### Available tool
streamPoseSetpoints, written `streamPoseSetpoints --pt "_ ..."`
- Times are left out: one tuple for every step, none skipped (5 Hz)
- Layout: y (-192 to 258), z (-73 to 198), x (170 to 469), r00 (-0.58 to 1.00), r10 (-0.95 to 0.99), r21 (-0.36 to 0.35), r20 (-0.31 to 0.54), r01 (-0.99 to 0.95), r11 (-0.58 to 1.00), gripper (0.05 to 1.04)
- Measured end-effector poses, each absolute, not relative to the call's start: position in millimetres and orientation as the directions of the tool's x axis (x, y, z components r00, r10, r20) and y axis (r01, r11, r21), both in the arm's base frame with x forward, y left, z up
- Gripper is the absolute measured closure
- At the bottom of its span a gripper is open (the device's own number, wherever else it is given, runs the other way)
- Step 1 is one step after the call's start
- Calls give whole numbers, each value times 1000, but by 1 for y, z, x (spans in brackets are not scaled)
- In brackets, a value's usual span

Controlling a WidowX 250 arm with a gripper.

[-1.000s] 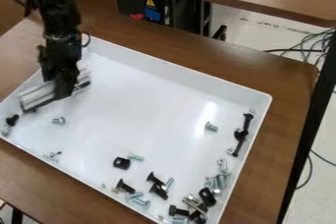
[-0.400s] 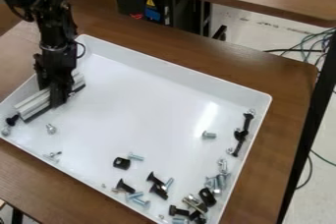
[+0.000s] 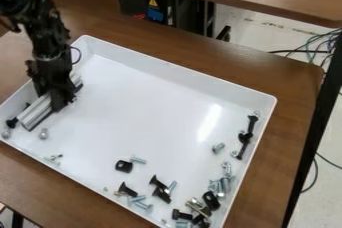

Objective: Sweep into pile

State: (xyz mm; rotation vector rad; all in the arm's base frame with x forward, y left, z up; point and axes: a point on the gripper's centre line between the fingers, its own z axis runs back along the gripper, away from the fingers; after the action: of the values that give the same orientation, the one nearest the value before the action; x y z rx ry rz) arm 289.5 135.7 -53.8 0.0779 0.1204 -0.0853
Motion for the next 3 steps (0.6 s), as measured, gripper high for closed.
streamPoseSetpoints --pt "101 -55 271 997 -36 51 -72 39 998 721" --pt "66 -59 269 997 -49 40 -56 51 998 721" --pt "18 -61 287 992 -119 1 -36 119 993 721"
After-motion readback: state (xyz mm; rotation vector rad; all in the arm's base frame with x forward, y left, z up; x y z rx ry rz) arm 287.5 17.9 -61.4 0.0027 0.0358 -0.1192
